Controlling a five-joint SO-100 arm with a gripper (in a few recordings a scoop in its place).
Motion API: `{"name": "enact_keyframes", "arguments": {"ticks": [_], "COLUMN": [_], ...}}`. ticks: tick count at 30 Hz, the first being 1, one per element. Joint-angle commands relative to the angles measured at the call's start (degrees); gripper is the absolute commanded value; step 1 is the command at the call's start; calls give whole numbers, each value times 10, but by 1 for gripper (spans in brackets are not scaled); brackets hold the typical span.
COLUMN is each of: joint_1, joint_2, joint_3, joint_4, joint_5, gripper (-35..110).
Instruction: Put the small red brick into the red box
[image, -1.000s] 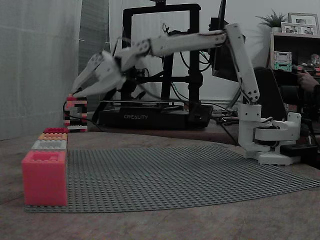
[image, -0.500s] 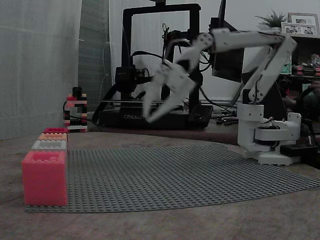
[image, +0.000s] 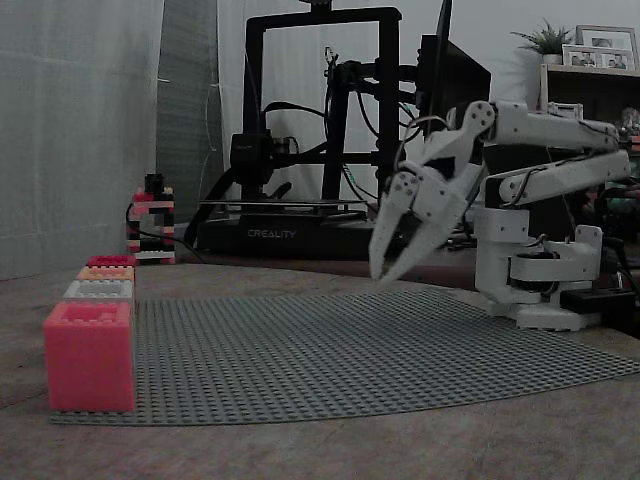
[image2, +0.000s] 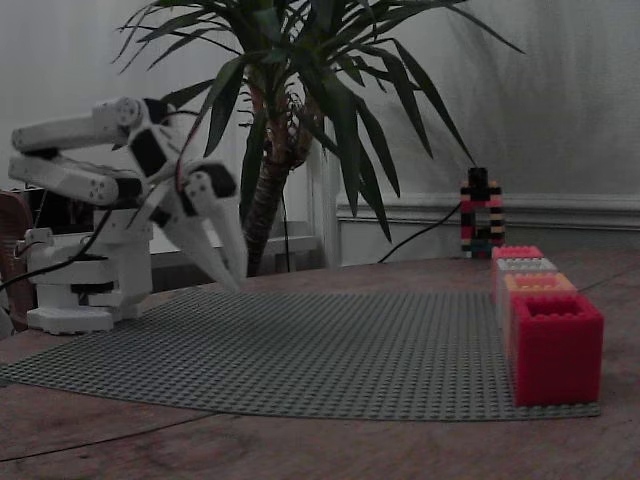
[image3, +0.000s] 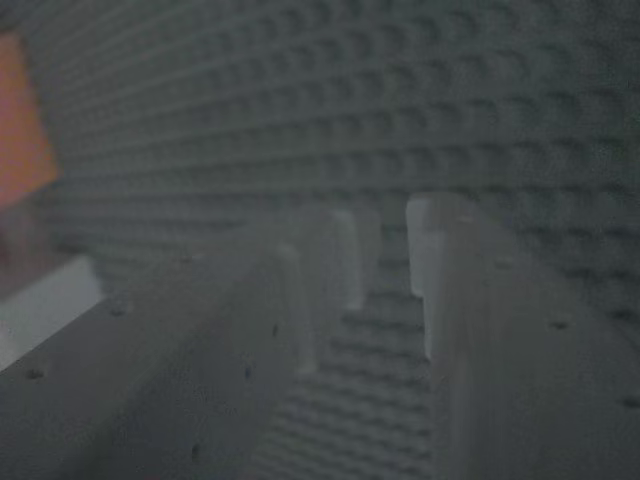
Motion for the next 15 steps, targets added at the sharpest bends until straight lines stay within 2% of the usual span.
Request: {"name": "enact_keyframes", "arguments": {"ticks": [1,15], "joint_1": [-6,-8], "joint_2": [79,169], "joint_3": [11,37], "joint_4": [40,112], "joint_5": [6,14], "gripper": [0,0]}}
